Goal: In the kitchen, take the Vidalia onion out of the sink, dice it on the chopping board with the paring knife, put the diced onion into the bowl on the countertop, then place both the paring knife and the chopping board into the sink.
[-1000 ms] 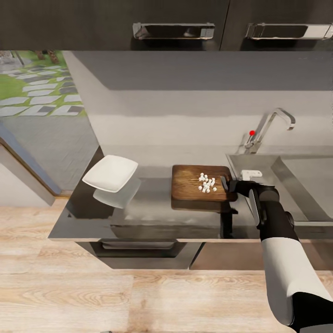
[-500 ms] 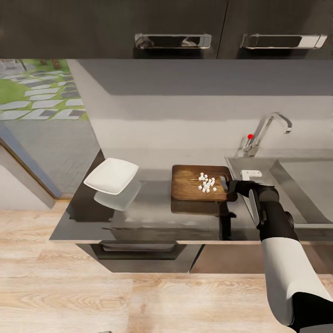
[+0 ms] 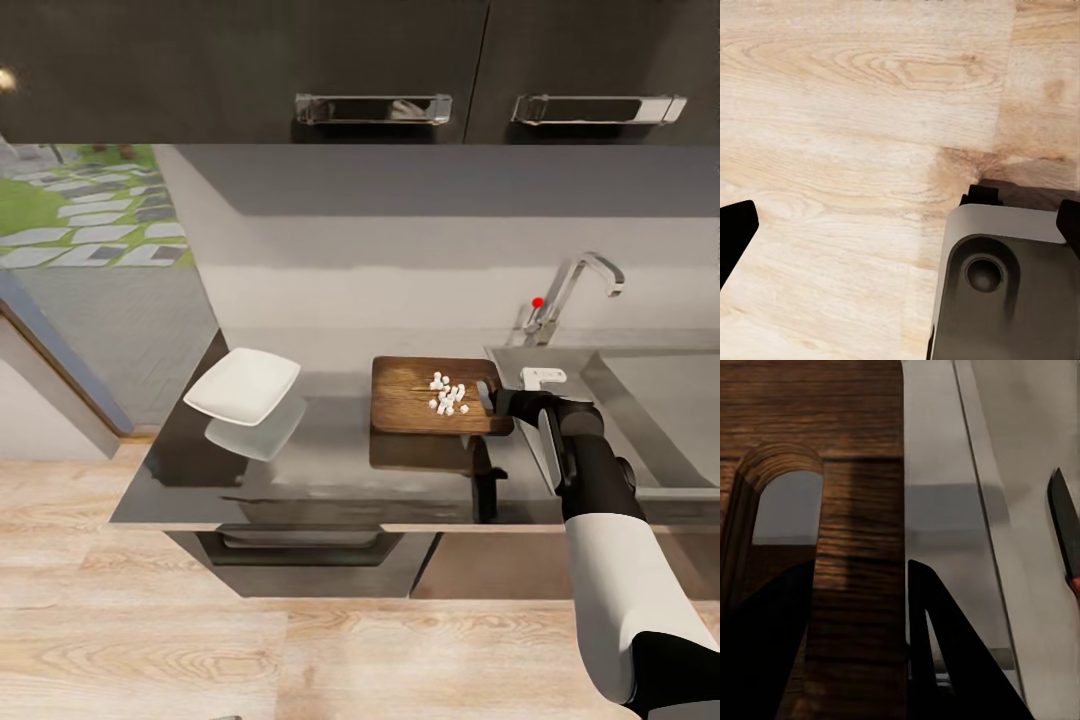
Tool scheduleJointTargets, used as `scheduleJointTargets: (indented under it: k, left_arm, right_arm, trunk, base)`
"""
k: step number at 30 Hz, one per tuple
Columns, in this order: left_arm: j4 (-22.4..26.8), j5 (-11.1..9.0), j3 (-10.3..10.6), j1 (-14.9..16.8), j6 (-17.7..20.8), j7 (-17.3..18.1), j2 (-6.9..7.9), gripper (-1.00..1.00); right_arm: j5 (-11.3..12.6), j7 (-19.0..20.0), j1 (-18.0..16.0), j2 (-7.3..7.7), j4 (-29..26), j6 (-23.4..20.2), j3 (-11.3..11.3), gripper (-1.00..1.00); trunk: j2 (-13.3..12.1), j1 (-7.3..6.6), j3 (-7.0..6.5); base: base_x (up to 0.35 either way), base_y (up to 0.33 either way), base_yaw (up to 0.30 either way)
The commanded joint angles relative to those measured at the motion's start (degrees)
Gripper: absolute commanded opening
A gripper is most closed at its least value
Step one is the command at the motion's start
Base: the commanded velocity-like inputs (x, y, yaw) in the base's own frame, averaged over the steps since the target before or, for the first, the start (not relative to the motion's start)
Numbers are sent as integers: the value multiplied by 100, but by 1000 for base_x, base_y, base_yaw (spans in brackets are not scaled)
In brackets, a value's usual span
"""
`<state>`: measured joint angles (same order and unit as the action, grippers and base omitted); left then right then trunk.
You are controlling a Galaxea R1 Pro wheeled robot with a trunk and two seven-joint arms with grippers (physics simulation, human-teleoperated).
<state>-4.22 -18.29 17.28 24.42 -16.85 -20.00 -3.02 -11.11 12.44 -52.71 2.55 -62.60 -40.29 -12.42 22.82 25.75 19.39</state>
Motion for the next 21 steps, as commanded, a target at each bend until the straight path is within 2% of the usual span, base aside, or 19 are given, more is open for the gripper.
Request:
scheduleJointTargets:
  k: [1, 21]
  left_arm:
    - [-26, -43, 48, 10, -38, -4, -6, 100]
    - [-26, -43, 48, 12, -38, -4, -4, 100]
  right_arm:
    - [-58, 50, -7, 0, -7, -23, -8, -100]
    - [-62, -7, -7, 0, -7, -26, -9, -100]
  trunk:
    - [10, 3, 1]
    - [10, 3, -179]
  base:
    - [0, 0, 0]
    - [0, 0, 0]
